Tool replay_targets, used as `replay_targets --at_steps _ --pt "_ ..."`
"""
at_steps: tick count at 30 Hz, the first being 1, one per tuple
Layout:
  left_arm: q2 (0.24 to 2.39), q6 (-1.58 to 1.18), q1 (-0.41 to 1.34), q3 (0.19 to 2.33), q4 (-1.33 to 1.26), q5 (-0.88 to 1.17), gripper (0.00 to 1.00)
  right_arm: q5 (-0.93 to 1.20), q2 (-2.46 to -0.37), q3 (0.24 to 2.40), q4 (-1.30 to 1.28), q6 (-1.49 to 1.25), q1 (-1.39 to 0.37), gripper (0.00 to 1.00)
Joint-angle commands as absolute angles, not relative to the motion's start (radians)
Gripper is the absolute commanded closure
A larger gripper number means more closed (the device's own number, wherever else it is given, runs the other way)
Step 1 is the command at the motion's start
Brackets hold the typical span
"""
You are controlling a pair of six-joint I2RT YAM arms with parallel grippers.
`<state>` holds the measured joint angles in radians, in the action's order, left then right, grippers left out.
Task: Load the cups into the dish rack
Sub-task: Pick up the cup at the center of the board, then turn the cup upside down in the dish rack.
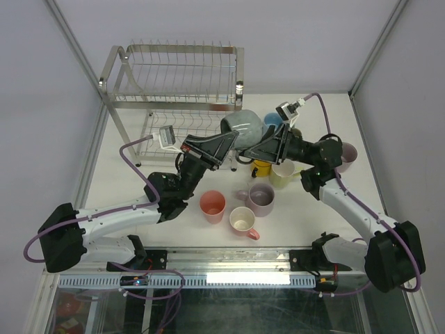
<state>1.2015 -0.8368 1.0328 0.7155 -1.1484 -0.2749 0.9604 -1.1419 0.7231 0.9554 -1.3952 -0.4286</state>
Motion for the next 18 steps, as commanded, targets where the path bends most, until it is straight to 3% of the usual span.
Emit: replay_targets --at_steps 1,5,10,12,18 --pt "1.208 -0.825 1.055 0.777 -1.381 -0.311 1.00 0.924 -1.136 0.729 1.046 -1.430 -0.445 0.48" --pt "1.236 -0.825 1.058 0.773 -1.414 -0.321 1.00 0.920 -1.127 0.716 1.045 -1.435 -0.449 0.67" --pt "1.237 -0.825 1.063 0.756 -1.421 -0.318 1.00 0.927 -1.106 0.694 1.038 -1.425 -0.443 1.00" --pt "1.226 -0.825 1.064 0.735 -1.421 -0.314 1.00 0.933 -1.098 0.691 1.042 -1.422 -0.430 1.00" --pt "1.176 -0.799 1.065 0.626 -1.427 -0.299 0.56 0.961 -1.085 0.700 1.014 -1.357 -0.380 1.00"
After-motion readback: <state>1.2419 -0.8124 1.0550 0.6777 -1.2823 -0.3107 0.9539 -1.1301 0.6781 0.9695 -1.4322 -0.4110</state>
